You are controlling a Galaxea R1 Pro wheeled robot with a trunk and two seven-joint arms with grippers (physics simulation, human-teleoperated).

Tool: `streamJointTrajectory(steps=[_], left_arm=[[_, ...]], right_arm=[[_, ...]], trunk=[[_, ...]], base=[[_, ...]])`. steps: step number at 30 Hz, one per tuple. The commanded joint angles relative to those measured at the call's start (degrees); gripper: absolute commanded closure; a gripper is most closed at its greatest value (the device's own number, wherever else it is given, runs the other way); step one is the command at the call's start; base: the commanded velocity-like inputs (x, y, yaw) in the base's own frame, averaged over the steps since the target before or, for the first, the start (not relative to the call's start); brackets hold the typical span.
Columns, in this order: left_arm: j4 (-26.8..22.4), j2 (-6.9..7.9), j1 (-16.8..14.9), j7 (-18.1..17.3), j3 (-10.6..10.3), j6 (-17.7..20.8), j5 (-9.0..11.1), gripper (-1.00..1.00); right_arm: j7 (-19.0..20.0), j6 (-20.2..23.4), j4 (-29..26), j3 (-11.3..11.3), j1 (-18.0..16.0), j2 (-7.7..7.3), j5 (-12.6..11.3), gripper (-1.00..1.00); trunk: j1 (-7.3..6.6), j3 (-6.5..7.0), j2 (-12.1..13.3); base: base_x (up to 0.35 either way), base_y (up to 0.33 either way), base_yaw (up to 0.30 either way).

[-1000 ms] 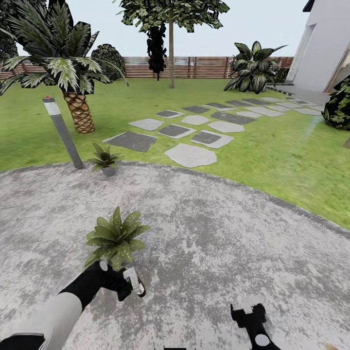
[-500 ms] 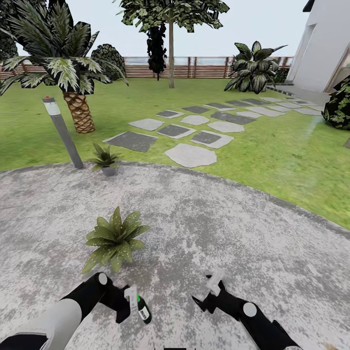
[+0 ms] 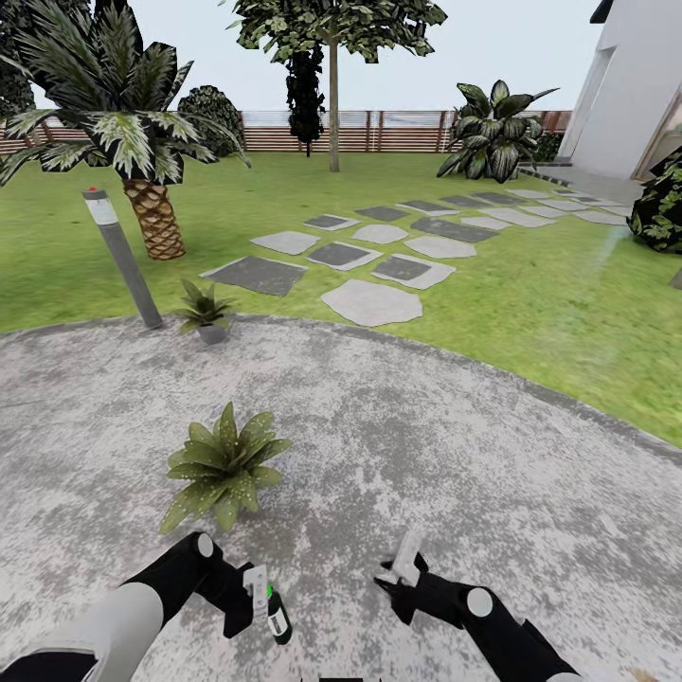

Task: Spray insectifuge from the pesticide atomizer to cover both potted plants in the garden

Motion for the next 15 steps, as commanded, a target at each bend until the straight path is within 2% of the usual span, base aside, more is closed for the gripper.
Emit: streamJointTrajectory(steps=[1, 3, 4, 6, 10, 15], left_arm=[[-0.1, 0.04, 0.0, 0.0, -0.3, -0.5, -0.3, 1.00], [-0.1, -0.01, 0.0, 0.3, -0.4, -0.5, -0.4, 1.00], [-0.2, -0.18, 0.0, 0.4, -0.3, -0.5, -0.6, 1.00], [-0.3, -0.74, 0.0, 0.5, -0.2, -0.5, -1.6, 1.00], [-0.8, -2.30, 0.0, 0.6, -0.2, -0.4, -3.5, 1.00], [-1.0, -2.55, 0.0, 0.7, -0.3, -0.6, -3.8, 1.00]], right_arm=[[2.3, -0.3, -0.5, 0.1, 0.0, 0.05, 0.8, 1.00], [6.3, -0.3, -2.2, 0.1, 0.0, 0.39, 0.9, 1.00], [6.9, -0.3, -2.6, 0.2, 0.0, 0.71, 0.9, 1.00], [7.4, -0.3, -3.0, 1.2, 0.0, 1.88, 0.9, 1.00], [7.5, -0.3, -3.8, 4.3, 0.0, 2.87, 0.9, 1.00], [7.5, -0.2, -4.3, 4.9, 0.0, 4.07, 0.9, 1.00]], trunk=[[-0.01, -0.04, 0.0], [-0.01, -0.04, 0.0], [-0.01, -0.04, 0.0], [-0.01, -0.04, 0.0], [-0.01, -0.04, 0.0], [-0.01, -0.04, 0.0]], base=[[0.000, 0.000, 0.000], [0.000, 0.000, 0.000], [0.000, 0.000, 0.000], [0.000, 0.000, 0.000], [0.000, 0.000, 0.000], [0.000, 0.000, 0.000]])
